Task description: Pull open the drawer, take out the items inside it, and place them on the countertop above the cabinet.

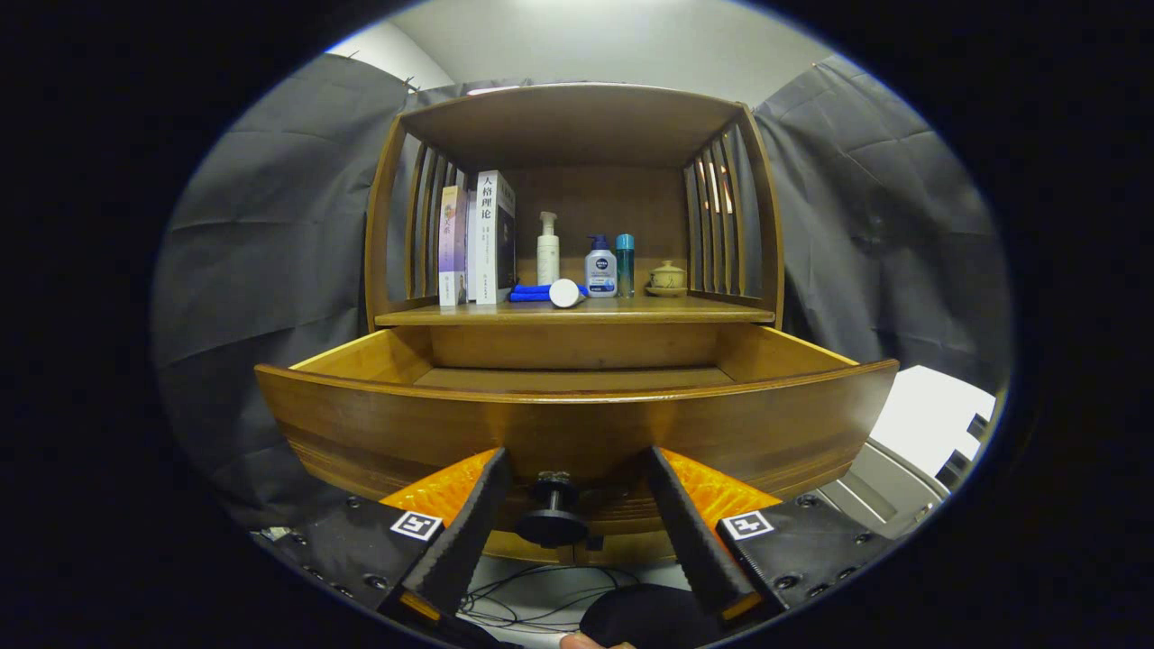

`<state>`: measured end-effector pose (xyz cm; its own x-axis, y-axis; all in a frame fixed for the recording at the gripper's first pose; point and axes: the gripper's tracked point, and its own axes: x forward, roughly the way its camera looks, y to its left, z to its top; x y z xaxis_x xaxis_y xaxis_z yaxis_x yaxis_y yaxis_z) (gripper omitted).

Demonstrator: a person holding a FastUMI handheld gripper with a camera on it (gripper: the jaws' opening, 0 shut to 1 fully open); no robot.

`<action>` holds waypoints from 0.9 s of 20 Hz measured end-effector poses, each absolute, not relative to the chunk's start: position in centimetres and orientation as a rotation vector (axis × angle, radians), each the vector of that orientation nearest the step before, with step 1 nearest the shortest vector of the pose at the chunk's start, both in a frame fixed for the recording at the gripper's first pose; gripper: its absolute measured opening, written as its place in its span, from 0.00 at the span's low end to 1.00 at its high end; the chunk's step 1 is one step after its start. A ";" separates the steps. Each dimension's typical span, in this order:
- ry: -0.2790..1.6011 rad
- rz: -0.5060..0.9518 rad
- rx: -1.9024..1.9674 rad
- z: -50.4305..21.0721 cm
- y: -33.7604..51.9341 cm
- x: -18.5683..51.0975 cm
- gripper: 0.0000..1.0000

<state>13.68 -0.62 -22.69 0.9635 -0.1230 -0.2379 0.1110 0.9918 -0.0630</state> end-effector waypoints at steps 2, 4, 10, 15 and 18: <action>0.239 -0.107 -0.046 -22.6 -0.5 14.1 0.98; 0.241 -0.108 -0.046 -22.5 -0.5 14.6 0.98; 0.261 -0.113 -0.044 -22.2 -0.6 17.2 0.98; 0.268 -0.115 -0.040 -21.9 -0.9 19.9 0.98; 0.268 -0.120 -0.040 -21.9 -1.0 21.5 0.98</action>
